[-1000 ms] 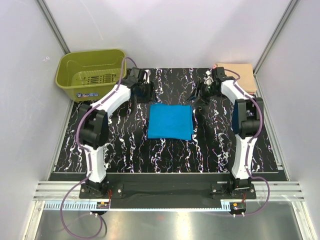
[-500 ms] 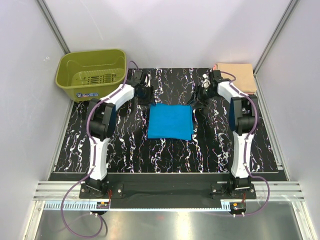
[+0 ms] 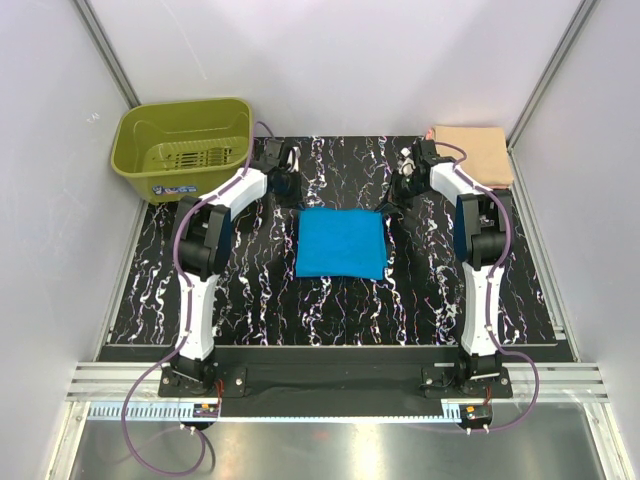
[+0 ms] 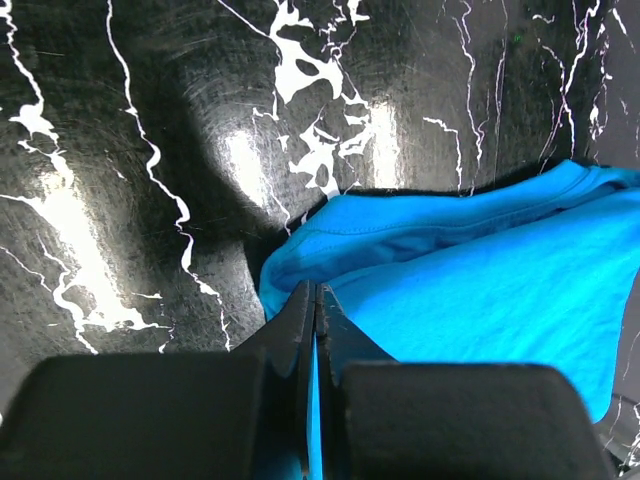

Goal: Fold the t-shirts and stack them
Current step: Fold the tshirt

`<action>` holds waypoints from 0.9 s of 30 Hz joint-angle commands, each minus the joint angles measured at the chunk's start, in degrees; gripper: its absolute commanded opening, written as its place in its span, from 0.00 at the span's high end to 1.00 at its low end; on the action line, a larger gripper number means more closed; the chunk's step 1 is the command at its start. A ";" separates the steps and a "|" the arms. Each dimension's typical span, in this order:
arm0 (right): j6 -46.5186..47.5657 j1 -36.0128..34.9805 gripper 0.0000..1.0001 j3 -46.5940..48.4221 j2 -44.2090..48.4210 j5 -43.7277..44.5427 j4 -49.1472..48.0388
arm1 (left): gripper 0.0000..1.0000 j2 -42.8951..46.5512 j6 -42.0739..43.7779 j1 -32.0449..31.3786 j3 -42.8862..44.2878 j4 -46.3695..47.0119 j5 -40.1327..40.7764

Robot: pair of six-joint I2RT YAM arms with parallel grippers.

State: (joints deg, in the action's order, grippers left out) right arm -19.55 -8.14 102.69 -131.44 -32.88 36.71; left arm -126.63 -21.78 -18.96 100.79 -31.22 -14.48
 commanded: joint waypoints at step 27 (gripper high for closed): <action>5.14 0.14 0.22 7.70 4.60 15.48 8.55 | 0.44 13.15 1.03 -3.27 -1.29 -1.64 0.86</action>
State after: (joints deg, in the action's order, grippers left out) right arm -17.61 -8.12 111.79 -130.67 -21.47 42.83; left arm -121.32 -23.11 -19.51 101.38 -31.16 -12.03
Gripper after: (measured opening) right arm 0.757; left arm 0.545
